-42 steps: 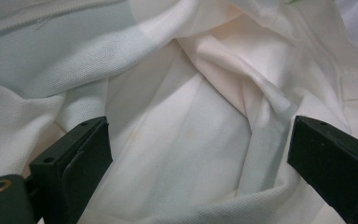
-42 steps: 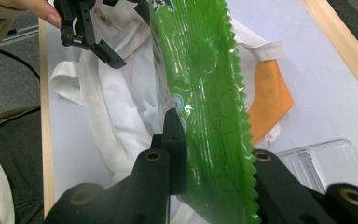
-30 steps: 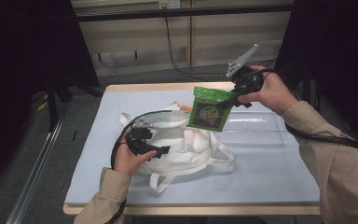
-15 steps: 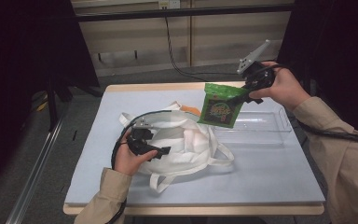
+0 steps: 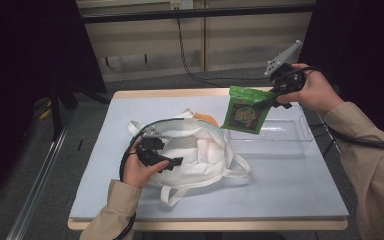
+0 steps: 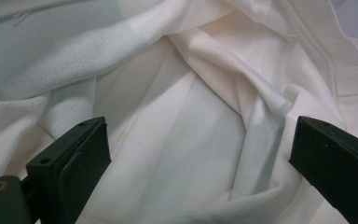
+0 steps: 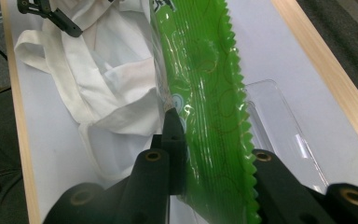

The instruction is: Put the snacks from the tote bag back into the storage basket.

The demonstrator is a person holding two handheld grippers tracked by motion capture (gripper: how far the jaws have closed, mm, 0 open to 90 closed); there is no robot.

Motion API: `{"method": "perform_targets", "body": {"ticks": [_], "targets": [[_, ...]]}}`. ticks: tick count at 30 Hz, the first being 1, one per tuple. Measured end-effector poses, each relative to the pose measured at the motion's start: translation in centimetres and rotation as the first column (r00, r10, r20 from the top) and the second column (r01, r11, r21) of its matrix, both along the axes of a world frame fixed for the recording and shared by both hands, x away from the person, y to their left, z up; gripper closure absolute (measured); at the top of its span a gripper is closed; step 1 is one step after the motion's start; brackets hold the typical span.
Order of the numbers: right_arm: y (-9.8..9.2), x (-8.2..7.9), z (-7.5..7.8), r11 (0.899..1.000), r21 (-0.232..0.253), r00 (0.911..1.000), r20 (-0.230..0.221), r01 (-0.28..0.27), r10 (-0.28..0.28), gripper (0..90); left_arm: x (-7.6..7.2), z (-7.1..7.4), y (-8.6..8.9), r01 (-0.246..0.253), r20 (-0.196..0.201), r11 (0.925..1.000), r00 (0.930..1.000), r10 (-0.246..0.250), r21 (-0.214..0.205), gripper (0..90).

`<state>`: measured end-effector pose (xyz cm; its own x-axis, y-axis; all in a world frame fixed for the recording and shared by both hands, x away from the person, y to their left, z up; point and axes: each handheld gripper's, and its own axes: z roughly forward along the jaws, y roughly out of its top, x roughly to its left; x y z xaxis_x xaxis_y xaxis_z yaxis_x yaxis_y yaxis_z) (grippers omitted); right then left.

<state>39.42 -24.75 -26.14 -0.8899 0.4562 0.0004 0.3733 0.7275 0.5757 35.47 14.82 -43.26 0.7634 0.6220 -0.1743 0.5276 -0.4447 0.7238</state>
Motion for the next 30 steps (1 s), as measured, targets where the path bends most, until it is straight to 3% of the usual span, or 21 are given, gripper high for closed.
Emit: {"method": "perform_targets", "body": {"ticks": [15,30], "targets": [[-2.2,0.6,-0.1,0.998,-0.010,0.9984,-0.005,0.057,-0.057,77.6,0.0,0.0,-0.2,0.010,-0.010,0.9999,0.9999,-0.010,0.005,4.7],[-4.1,2.3,-1.9,0.994,-0.031,0.9941,0.000,0.109,-0.109,77.5,0.1,0.0,-0.3,0.015,-0.018,0.9999,0.9997,-0.015,0.004,4.7]]}}
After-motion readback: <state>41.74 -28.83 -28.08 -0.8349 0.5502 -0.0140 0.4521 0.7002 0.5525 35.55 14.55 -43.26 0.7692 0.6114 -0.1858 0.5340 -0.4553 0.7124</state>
